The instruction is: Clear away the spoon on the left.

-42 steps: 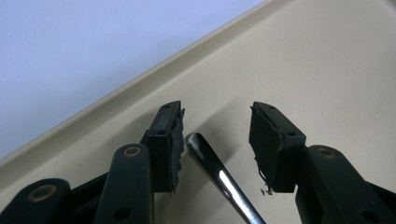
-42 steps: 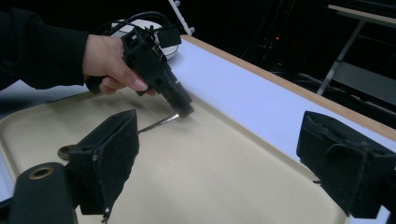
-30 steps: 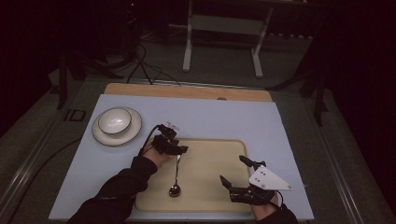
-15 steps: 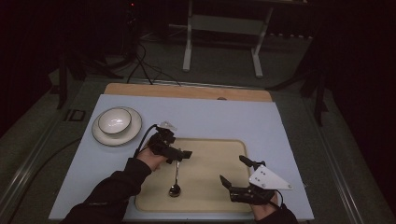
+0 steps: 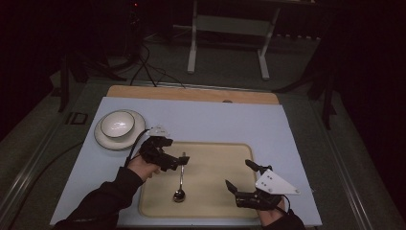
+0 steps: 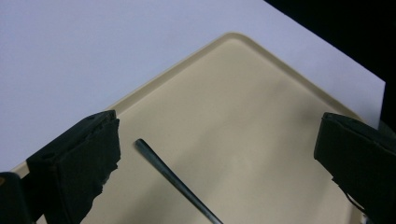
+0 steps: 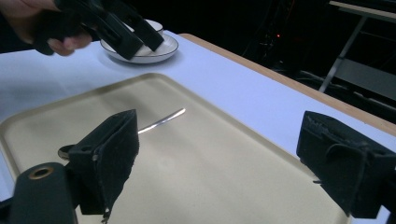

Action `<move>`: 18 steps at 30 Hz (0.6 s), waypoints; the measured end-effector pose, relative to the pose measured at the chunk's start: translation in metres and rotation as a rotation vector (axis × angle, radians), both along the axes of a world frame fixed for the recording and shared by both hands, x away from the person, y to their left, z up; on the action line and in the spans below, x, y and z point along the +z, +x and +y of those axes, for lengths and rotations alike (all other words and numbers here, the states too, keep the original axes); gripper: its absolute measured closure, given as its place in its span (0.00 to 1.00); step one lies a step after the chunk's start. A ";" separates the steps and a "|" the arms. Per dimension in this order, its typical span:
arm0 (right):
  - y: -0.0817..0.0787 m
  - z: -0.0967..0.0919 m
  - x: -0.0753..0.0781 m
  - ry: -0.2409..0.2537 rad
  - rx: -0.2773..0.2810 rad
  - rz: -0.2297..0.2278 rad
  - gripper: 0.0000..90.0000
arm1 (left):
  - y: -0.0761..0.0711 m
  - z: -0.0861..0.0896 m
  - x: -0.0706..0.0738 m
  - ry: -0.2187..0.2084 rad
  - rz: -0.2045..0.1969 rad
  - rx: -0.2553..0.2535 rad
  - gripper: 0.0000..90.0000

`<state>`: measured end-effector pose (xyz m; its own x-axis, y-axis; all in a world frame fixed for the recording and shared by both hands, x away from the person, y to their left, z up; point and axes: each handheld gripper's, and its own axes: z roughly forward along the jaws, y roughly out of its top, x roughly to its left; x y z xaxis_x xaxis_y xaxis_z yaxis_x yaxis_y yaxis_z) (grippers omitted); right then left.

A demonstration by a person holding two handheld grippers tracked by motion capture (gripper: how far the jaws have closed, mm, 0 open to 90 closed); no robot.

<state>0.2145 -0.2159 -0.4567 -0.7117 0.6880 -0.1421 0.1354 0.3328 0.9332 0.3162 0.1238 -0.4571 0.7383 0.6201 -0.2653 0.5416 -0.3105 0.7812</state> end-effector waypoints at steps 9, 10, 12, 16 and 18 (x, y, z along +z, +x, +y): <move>0.000 -0.001 0.000 0.000 0.001 0.000 0.15 | -0.020 0.015 0.015 -0.003 -0.043 -0.002 0.01; -0.001 -0.001 0.000 0.000 0.000 -0.001 0.15 | -0.023 0.017 0.017 -0.009 -0.050 -0.001 0.01; -0.001 0.000 0.001 0.000 0.001 -0.003 0.15 | -0.026 0.020 0.019 -0.021 -0.059 -0.006 0.01; -0.001 0.000 0.001 -0.002 0.002 -0.002 0.15 | -0.034 0.026 0.021 -0.020 -0.081 -0.006 0.01; -0.001 0.000 0.001 -0.003 0.001 -0.003 0.15 | -0.037 0.029 0.021 -0.027 -0.091 -0.011 0.01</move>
